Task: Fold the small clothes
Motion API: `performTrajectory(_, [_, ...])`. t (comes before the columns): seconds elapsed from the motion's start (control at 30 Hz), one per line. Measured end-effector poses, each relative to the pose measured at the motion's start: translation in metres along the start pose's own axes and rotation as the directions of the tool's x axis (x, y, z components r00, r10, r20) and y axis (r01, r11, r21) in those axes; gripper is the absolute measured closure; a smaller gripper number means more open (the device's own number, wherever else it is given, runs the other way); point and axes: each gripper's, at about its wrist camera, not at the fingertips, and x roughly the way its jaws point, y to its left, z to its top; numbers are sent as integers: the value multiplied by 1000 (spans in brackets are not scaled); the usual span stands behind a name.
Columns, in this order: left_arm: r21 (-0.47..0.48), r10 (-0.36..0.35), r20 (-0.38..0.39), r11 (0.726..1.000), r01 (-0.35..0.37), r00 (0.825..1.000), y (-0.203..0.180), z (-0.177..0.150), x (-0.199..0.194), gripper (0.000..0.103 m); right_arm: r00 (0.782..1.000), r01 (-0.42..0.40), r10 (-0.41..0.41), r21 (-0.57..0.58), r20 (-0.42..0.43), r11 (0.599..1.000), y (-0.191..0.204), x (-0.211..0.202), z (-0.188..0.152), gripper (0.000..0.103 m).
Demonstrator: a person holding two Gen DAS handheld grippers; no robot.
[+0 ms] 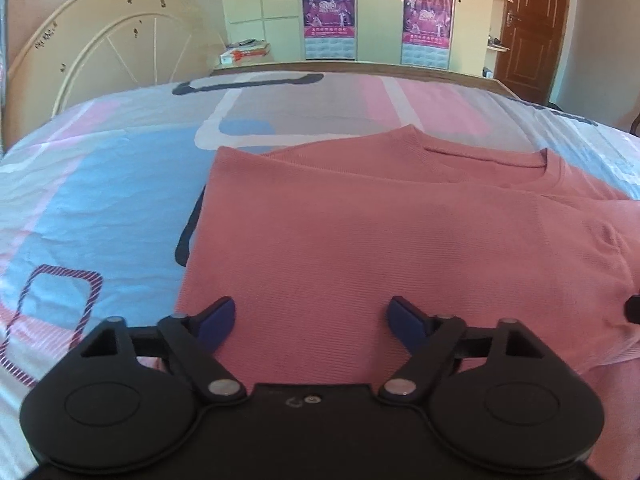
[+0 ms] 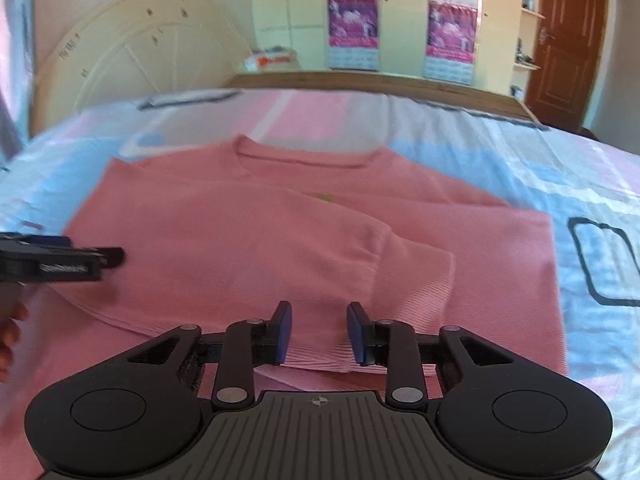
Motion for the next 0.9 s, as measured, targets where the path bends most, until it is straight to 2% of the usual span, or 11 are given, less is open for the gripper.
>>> performTrajectory(0.07, [7,-6,15,1000,6,1000,-6,-6,-12,23,1000,-8,9,-18,3,1000,3,0,-2,71])
performTrajectory(0.17, [9,-4,23,1000,4,1000,-12,-21,-27,23,1000,24,-25,-60,-16,998,-3,4,-11,71])
performTrajectory(0.23, [10,11,-8,1000,-11,1000,-12,-34,-24,20,999,35,-36,-70,-19,997,-12,5,-18,71])
performTrajectory(0.3, [-18,20,10,1000,-20,1000,-8,-44,-23,15,999,29,-30,-68,-13,997,-21,5,-21,71])
performTrajectory(0.4, [-76,26,-19,997,-27,999,-4,-41,-24,14,1000,23,-25,-79,-16,997,-22,3,-22,71])
performTrajectory(0.53, [-39,29,-21,999,-30,999,-5,-42,-30,15,999,32,-34,-99,-17,995,-20,1,-27,71])
performTrajectory(0.77, [-10,-2,-43,1000,1,999,6,-48,-28,12,1000,15,-14,38,-22,999,-33,-7,-33,71])
performTrajectory(0.9, [4,-41,-32,999,41,999,9,-51,-36,19,998,61,-60,41,-27,997,-28,-17,-41,71])
